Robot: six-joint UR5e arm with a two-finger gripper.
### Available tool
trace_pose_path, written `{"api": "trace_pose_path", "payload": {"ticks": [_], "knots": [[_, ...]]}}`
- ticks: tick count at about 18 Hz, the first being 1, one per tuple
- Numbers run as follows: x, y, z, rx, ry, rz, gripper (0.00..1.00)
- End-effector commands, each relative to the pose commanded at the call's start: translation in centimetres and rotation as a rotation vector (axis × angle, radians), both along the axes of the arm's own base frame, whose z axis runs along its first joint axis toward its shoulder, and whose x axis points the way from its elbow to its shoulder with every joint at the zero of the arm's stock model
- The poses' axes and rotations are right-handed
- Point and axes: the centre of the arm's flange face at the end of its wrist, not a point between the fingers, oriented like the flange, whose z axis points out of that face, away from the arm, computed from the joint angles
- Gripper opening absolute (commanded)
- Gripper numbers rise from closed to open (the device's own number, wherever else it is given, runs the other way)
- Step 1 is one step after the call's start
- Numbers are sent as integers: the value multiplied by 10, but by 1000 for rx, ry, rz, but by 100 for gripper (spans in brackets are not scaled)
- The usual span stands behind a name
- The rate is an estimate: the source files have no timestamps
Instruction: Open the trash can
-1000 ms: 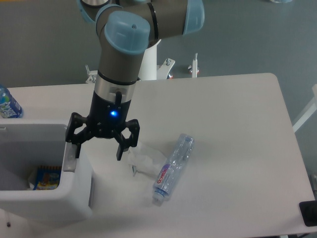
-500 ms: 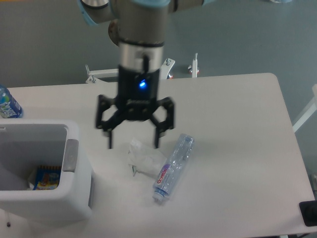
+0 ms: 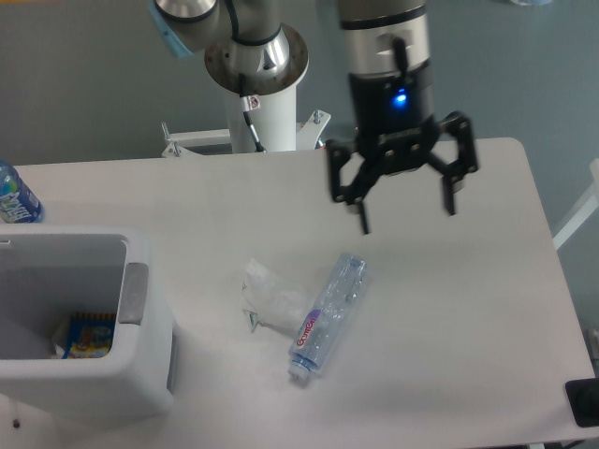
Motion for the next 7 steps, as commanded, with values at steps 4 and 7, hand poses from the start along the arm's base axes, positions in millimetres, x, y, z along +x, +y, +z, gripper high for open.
{"api": "trace_pose_path", "payload": {"ticks": [4,7], "knots": [[-20,-44,-5,-131,2,-126,100],[-27,-70,-13,-170,13,-160,100]]}}
